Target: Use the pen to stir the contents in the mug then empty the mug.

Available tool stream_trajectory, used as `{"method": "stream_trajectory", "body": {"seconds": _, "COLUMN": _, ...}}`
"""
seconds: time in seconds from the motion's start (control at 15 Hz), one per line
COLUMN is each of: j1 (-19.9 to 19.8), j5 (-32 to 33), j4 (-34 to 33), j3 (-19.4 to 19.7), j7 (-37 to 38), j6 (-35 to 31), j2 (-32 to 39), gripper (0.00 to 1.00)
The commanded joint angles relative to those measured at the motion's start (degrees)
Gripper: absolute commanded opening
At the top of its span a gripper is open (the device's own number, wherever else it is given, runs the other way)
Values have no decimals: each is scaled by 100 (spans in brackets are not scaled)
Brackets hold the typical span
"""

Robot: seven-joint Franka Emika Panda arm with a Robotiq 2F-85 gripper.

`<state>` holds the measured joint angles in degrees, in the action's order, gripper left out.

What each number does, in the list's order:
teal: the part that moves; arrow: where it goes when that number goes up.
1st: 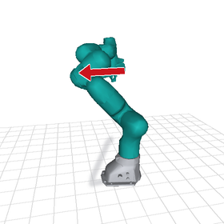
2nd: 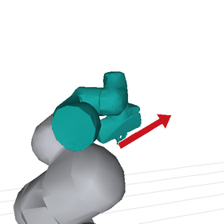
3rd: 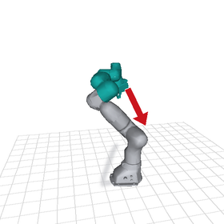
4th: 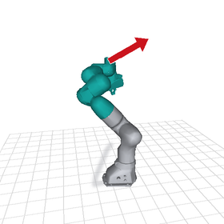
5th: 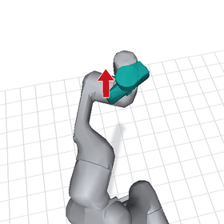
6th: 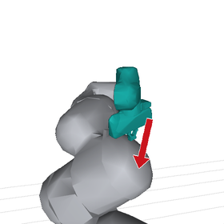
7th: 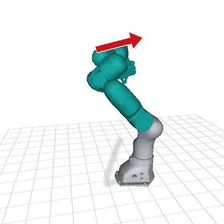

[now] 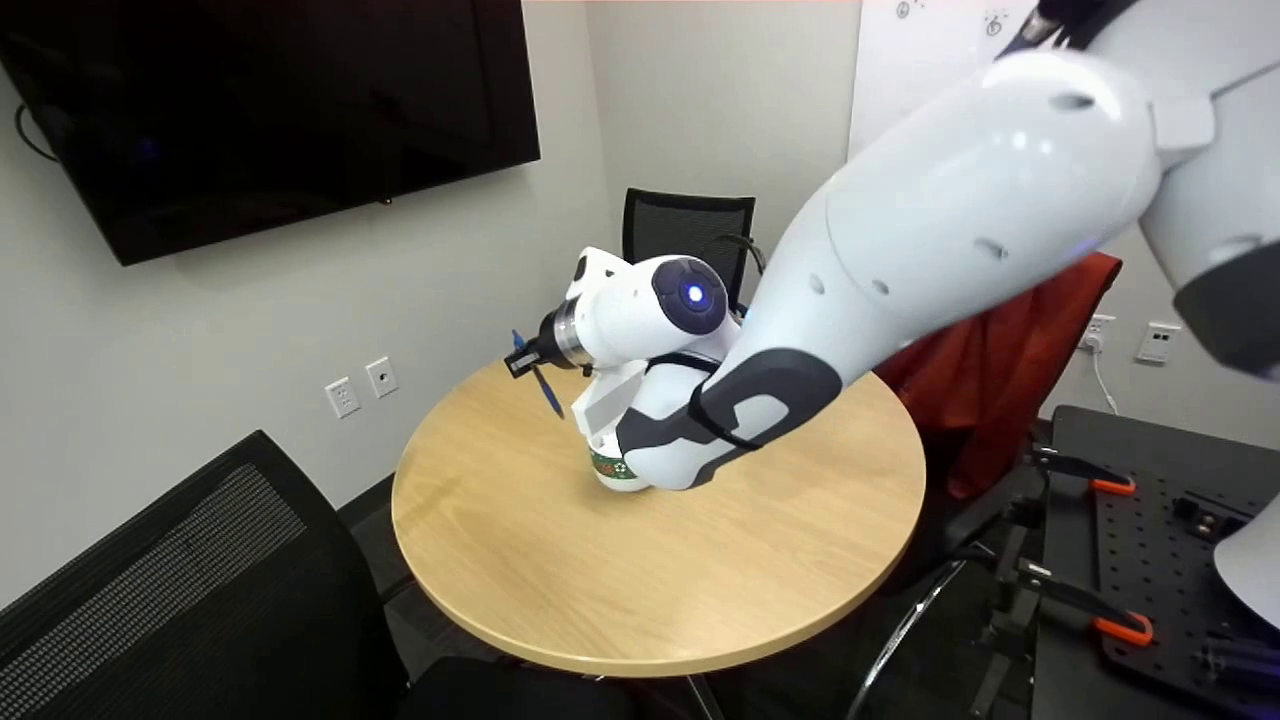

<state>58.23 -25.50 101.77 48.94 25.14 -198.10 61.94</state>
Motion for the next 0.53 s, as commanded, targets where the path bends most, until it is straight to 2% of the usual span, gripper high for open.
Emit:
{"method": "stream_trajectory", "body": {"seconds": 0.0, "j1": -767, "j5": 773, "j4": 425, "j3": -1309, "j7": -1007, "j6": 0, "j2": -1315, "gripper": 4}}
{"method": "stream_trajectory", "body": {"seconds": 0.2, "j1": -1470, "j5": 1129, "j4": 781, "j3": -2343, "j7": -1683, "j6": 157, "j2": -1728, "gripper": 4}}
{"method": "stream_trajectory", "body": {"seconds": 0.47, "j1": -2089, "j5": 1496, "j4": 964, "j3": -3168, "j7": -2251, "j6": 716, "j2": -1763, "gripper": 4}}
